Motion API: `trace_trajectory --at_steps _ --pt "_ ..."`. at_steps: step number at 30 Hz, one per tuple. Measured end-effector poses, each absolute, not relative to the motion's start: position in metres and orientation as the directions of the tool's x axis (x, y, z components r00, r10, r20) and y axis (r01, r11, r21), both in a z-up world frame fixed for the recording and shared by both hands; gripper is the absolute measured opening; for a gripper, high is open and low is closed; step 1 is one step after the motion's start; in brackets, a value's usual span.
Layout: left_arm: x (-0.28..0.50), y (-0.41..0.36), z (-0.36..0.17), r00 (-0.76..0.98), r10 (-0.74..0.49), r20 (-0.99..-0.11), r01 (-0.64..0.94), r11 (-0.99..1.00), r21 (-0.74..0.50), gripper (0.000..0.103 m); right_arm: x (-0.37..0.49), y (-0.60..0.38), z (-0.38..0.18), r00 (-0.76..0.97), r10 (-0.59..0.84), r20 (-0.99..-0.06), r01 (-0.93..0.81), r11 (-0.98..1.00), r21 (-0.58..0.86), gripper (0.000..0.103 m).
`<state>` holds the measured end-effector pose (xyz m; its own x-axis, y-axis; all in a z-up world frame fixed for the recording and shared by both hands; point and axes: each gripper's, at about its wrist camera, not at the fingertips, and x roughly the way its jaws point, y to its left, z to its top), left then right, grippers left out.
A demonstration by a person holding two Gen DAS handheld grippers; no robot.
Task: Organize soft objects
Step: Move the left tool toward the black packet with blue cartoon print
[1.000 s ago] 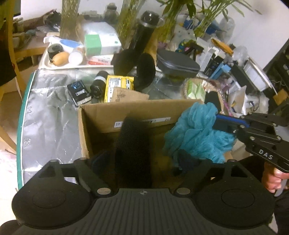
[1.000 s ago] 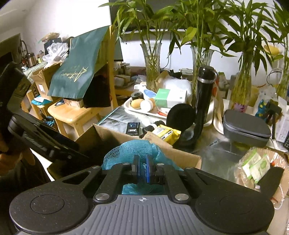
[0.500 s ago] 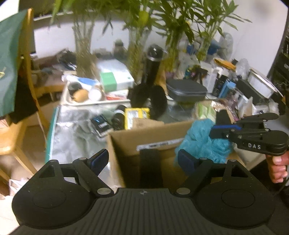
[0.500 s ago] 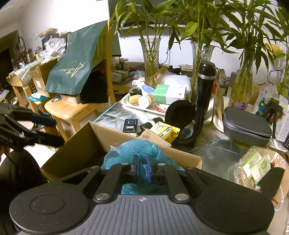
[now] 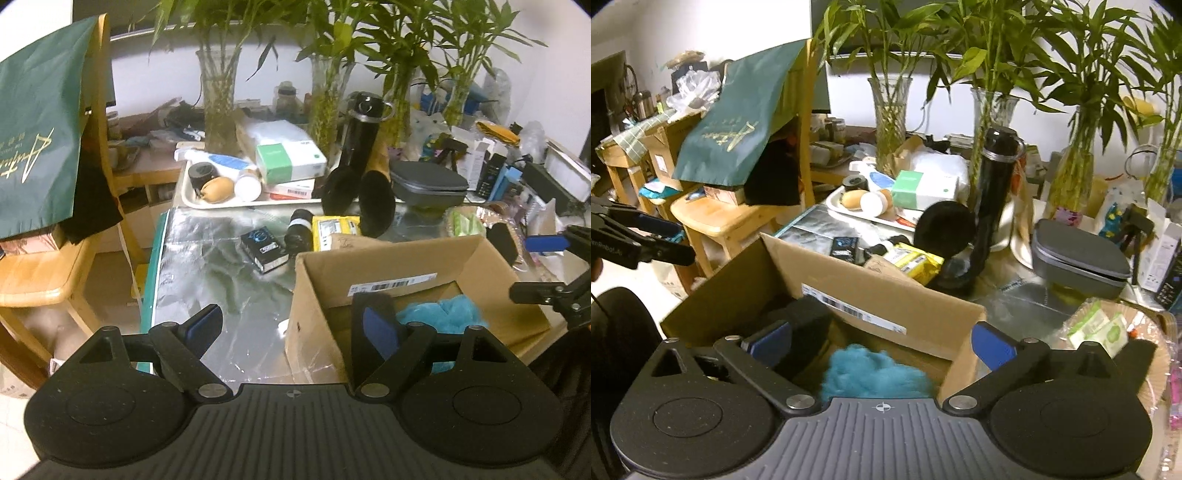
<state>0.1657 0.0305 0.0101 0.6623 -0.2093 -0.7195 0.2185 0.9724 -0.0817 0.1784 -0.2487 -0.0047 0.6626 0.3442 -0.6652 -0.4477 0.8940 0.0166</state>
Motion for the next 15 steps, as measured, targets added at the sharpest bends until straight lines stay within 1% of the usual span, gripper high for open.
trace_trajectory --at_steps 6,15 --pt "0.169 0.036 0.004 0.662 -0.211 -0.719 0.203 0.974 -0.099 0.084 0.179 -0.263 -0.008 0.676 0.322 -0.663 -0.419 0.908 0.015 0.103" --pt "0.17 0.035 0.002 0.673 -0.226 -0.704 0.222 0.97 -0.1 0.084 0.187 -0.277 -0.016 0.695 0.292 -0.657 -0.374 0.927 0.016 0.103"
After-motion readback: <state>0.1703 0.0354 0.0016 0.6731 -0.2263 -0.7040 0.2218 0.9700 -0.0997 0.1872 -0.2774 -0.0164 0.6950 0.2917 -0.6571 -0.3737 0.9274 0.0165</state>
